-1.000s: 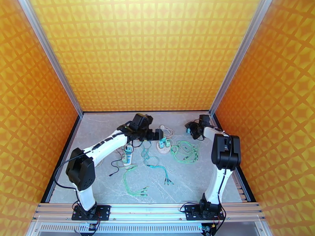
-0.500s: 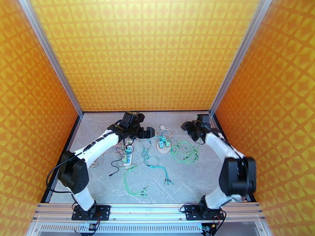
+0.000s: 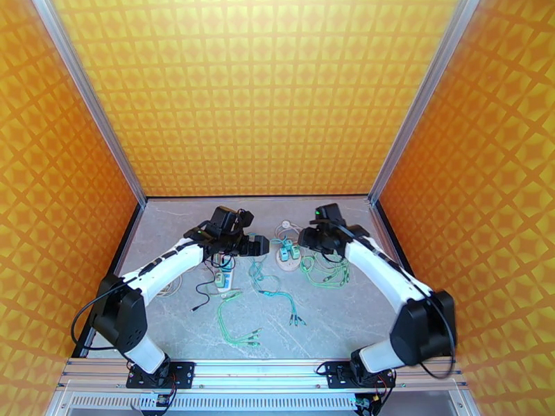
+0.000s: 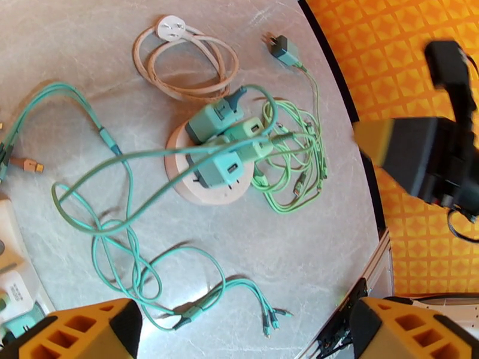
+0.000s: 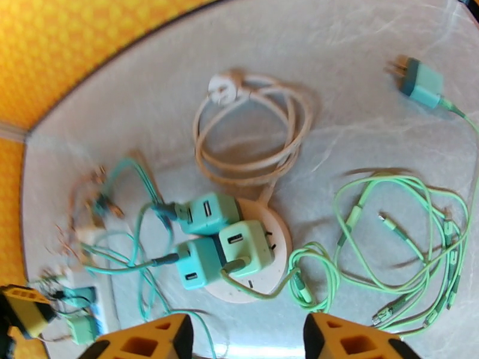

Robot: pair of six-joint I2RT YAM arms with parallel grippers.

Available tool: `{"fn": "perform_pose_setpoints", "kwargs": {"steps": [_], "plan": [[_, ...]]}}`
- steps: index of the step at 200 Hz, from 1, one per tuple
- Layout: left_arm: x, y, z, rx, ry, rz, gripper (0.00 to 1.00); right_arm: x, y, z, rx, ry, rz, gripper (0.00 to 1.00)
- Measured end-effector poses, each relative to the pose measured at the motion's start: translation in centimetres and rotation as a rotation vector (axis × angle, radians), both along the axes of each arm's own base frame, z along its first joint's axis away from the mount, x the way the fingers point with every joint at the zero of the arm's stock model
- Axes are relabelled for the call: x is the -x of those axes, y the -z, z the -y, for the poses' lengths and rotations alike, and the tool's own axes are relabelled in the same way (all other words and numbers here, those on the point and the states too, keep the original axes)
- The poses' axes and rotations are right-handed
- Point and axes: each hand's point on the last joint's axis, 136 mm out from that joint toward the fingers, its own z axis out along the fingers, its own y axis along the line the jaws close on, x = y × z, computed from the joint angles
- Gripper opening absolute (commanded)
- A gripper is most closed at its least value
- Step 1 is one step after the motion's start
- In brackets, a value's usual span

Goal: Pull the plug off the socket

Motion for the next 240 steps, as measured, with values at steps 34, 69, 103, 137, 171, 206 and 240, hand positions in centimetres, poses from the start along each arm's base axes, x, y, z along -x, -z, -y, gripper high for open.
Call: {"fn": "perform_pose_setpoints", "kwargs": {"steps": [34, 69, 103, 137, 171, 206, 240], "plan": [[-0.3, -0.7, 0.6, 0.032, -0.008, 0.012, 0.91, -0.6, 2.3, -0.9, 0.078, -0.102, -0.072, 0.52], [-0.3, -0.8, 2.1, 0.077, -0.020, 0.002, 0.86, -2.1, 3.5, -1.4, 0.125, -0.168, -0.101, 0.49], [-0.1, 0.5, 3.4, 0.082, -0.023, -0.039, 0.84, -2.2, 5.7, -1.5, 0.147, -0.203, -0.152, 0.48], [0.0, 1.7, 4.4, 0.085, -0.033, -0.077, 0.79, -2.1, 7.1, -1.6, 0.155, -0.225, -0.184, 0.44], [-0.2, 2.6, 5.0, 0.093, -0.051, -0.105, 0.76, -2.1, 7.8, -1.9, 0.154, -0.242, -0.194, 0.44], [-0.5, 3.2, 5.4, 0.100, -0.062, -0.124, 0.71, -1.9, 8.8, -2.3, 0.163, -0.262, -0.210, 0.40], [-0.7, 4.9, 5.7, 0.089, -0.076, -0.159, 0.66, -1.7, 9.6, -2.6, 0.169, -0.278, -0.219, 0.33]]}}
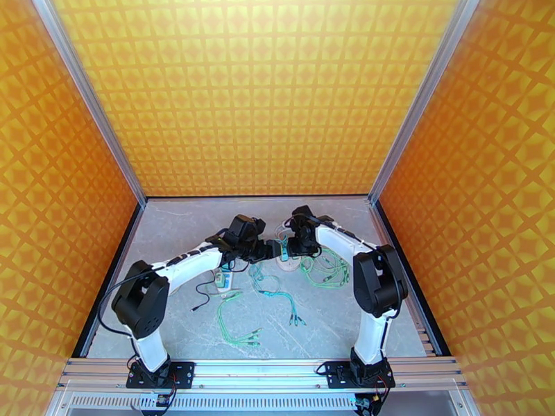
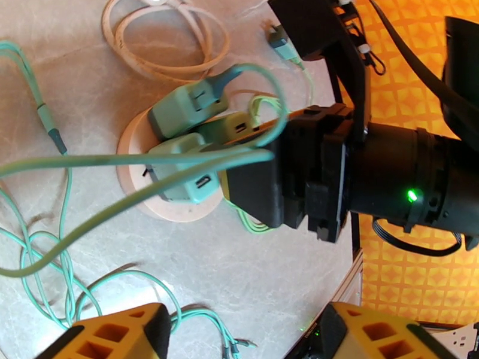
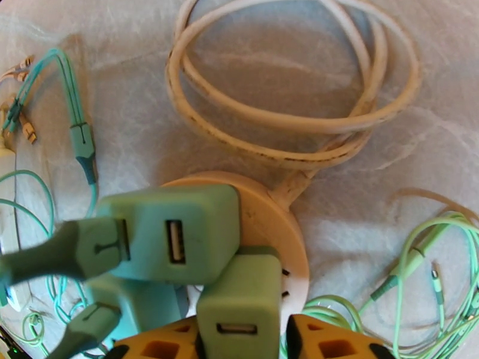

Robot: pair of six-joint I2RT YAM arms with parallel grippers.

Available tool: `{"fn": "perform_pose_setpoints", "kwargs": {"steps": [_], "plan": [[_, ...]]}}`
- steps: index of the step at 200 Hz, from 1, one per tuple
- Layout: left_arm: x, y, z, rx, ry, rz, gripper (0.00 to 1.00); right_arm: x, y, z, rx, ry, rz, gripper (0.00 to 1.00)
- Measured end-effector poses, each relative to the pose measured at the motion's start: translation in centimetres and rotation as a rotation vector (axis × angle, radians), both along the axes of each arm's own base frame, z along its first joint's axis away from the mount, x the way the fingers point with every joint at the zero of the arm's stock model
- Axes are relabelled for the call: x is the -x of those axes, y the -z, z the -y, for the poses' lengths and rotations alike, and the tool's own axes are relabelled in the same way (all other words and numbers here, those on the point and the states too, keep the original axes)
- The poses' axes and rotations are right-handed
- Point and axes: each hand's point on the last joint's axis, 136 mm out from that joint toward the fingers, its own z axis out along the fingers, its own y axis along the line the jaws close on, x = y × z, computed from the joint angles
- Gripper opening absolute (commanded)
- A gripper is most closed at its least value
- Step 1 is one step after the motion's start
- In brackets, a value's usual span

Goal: Pull the plug off the socket

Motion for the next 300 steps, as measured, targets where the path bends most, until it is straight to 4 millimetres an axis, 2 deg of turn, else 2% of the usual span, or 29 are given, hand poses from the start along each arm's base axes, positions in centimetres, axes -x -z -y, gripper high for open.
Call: {"fn": "perform_pose_setpoints", "kwargs": {"steps": [30, 62, 124, 145, 205, 249, 258, 300], "plan": [[-0.4, 1.7, 0.3, -0.013, -0.007, -0.030, 0.60, 0.0, 0.0, -0.1, 0.013, -0.003, 0.009, 0.29], [-1.1, 3.2, 0.8, -0.024, -0.013, -0.054, 0.59, 0.0, 0.0, -0.2, 0.014, 0.000, 0.018, 0.28], [-3.1, 5.2, 2.3, -0.025, -0.024, -0.072, 0.49, 0.2, -0.1, -0.7, 0.007, 0.014, 0.039, 0.26], [-3.6, 5.7, 2.5, -0.025, -0.031, -0.079, 0.48, 0.4, -0.1, -1.0, 0.001, 0.013, 0.038, 0.26], [-4.7, 6.4, 2.1, -0.019, -0.052, -0.081, 0.46, 0.6, -0.2, -1.4, -0.013, 0.021, 0.048, 0.23], [-4.6, 6.5, 2.2, -0.020, -0.048, -0.078, 0.42, 0.7, -0.2, -1.6, -0.013, 0.024, 0.052, 0.21], [-4.6, 6.5, 2.2, -0.019, -0.045, -0.077, 0.38, 0.7, -0.2, -1.6, -0.006, 0.024, 0.056, 0.21], [-4.2, 6.6, 2.3, -0.030, -0.025, -0.070, 0.36, 1.0, -0.2, -2.0, 0.053, 0.022, 0.077, 0.20]]}}
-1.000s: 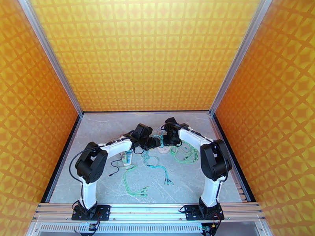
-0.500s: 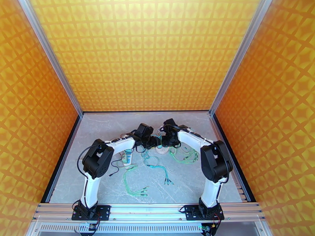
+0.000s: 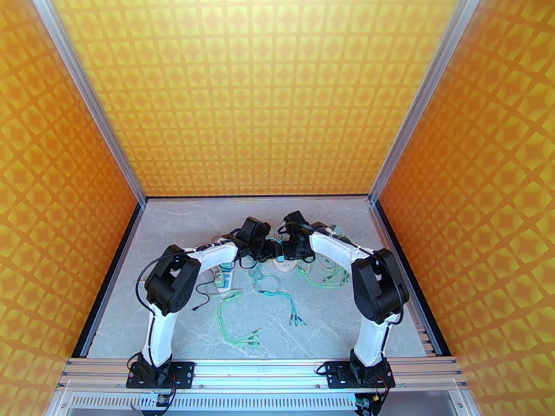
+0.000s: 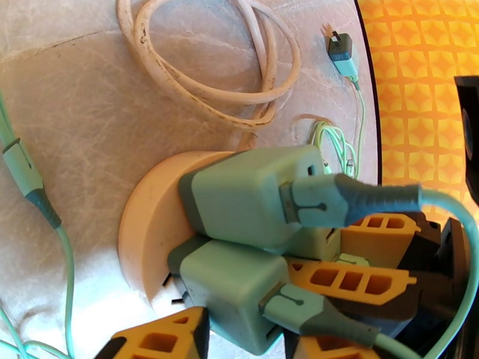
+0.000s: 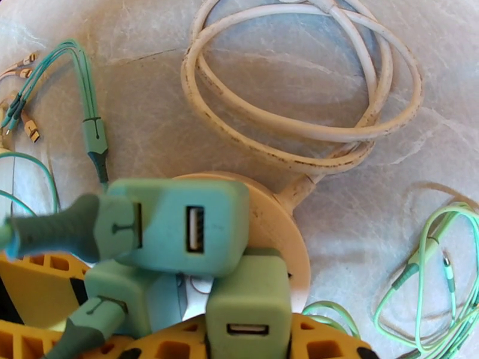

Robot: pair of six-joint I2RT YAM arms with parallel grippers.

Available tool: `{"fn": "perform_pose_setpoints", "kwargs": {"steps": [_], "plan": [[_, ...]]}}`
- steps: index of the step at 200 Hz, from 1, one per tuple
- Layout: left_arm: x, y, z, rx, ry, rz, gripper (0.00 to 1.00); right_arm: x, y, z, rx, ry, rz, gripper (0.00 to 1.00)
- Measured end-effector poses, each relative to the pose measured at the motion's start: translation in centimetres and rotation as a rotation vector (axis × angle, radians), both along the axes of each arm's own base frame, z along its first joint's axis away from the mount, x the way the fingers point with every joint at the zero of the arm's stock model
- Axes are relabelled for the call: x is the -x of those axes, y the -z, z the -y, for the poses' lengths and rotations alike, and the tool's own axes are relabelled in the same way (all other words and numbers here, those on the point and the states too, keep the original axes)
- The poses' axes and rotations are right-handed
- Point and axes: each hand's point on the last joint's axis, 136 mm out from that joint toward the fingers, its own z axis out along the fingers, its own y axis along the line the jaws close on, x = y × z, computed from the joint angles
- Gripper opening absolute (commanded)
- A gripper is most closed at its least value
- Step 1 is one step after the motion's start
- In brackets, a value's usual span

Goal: Pull the plug off the socket

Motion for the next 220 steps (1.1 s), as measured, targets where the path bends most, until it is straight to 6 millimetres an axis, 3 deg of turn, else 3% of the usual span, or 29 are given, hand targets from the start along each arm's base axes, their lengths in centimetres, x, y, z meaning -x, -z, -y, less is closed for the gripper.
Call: {"fn": "perform_pose_setpoints", "kwargs": {"steps": [75, 155, 220], "plan": [[0.18, 0.06, -0.13, -0.010, 0.008, -0.001, 0.36, 0.11, -0.14, 0.01, 0.003, 0.019, 0.002, 0.18], [0.18, 0.10, -0.15, -0.016, 0.015, 0.011, 0.35, -0.06, -0.14, 0.52, -0.160, 0.072, -0.053, 0.16], [0.17, 0.01, -0.14, -0.027, 0.020, 0.017, 0.35, 0.10, -0.07, 0.30, -0.121, 0.062, -0.036, 0.15]]}}
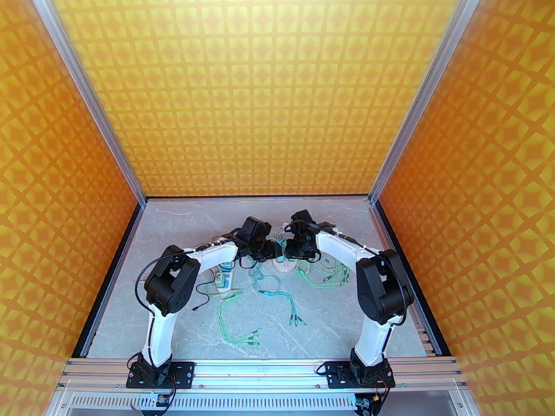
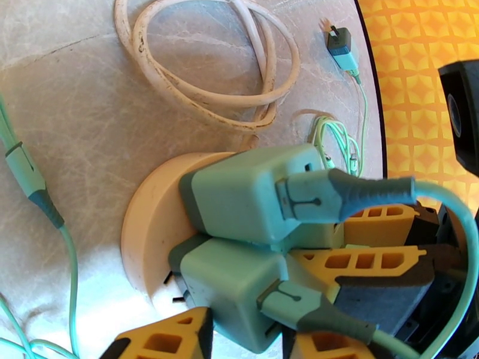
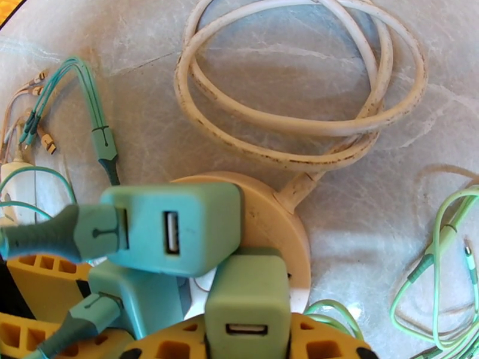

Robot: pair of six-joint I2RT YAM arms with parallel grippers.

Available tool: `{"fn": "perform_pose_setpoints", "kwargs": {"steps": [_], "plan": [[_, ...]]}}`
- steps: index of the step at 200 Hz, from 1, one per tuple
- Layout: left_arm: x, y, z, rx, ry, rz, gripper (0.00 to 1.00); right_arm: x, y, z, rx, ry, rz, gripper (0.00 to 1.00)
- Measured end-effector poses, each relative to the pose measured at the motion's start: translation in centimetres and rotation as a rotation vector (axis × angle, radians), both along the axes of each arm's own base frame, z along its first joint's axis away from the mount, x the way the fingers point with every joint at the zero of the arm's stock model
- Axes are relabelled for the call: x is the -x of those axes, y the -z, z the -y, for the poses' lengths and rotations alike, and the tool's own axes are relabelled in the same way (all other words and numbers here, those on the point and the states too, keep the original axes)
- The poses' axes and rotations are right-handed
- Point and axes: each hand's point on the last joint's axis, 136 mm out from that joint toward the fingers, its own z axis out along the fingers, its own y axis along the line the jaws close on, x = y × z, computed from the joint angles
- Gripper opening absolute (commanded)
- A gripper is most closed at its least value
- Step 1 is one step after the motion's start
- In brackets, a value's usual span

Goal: Pull the plug off the socket

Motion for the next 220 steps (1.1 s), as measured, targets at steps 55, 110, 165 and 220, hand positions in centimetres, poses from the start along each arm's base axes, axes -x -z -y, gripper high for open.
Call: {"fn": "perform_pose_setpoints", "kwargs": {"steps": [55, 110, 165, 220], "plan": [[0.22, 0.12, -0.14, -0.012, 0.002, -0.012, 0.35, 0.43, -0.06, -0.63, 0.104, -0.022, 0.039, 0.14], [0.21, 0.11, -0.14, -0.012, 0.002, -0.011, 0.31, 0.40, -0.08, -0.56, 0.100, -0.017, 0.037, 0.13], [0.20, 0.08, -0.11, -0.008, 0.002, -0.005, 0.31, 0.26, -0.15, 0.21, -0.034, 0.026, -0.016, 0.12], [0.18, 0.04, -0.10, -0.006, 0.002, -0.002, 0.31, 0.27, -0.19, 0.23, -0.056, 0.031, -0.026, 0.12]]}}
